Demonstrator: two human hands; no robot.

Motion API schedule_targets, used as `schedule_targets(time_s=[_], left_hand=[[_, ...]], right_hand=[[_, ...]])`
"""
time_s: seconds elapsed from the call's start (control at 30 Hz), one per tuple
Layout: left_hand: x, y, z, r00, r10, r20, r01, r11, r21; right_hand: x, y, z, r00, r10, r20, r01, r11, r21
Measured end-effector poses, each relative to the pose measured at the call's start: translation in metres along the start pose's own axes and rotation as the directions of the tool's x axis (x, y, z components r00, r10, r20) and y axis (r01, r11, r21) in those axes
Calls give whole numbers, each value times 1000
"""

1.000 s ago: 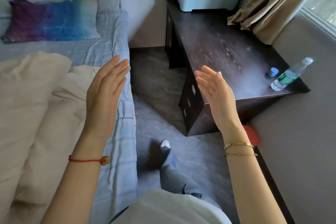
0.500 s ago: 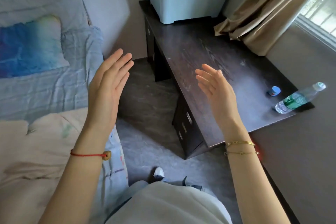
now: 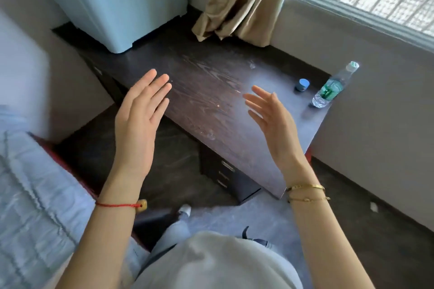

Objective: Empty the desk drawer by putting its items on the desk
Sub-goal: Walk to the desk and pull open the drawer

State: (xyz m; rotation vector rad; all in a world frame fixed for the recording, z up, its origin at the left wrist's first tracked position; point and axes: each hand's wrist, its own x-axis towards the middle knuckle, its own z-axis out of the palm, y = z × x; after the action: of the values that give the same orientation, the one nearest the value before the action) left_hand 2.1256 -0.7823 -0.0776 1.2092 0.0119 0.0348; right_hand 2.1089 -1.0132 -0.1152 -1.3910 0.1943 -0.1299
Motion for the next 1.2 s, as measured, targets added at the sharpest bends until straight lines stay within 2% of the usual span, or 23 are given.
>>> schedule_targets(time_s=[0.27,0.43,0.73,1.2], left_hand=[[77,11,-28,959,-122,256,114,992,46],[96,2,-42,921,-205,332,186,979,87],[91,-56,-60,886,-273,375,253,962,102],[37,-190,-134,813,-434,388,425,898,113]], right_hand=[[-6,23,46,947,5,-323,18,997,69],[-21,42,66,894,20,-447,12,998,69],[-40,90,64,828,31,-561,17,997,81],[-92,241,74,783,95,-615,-16,991,132]])
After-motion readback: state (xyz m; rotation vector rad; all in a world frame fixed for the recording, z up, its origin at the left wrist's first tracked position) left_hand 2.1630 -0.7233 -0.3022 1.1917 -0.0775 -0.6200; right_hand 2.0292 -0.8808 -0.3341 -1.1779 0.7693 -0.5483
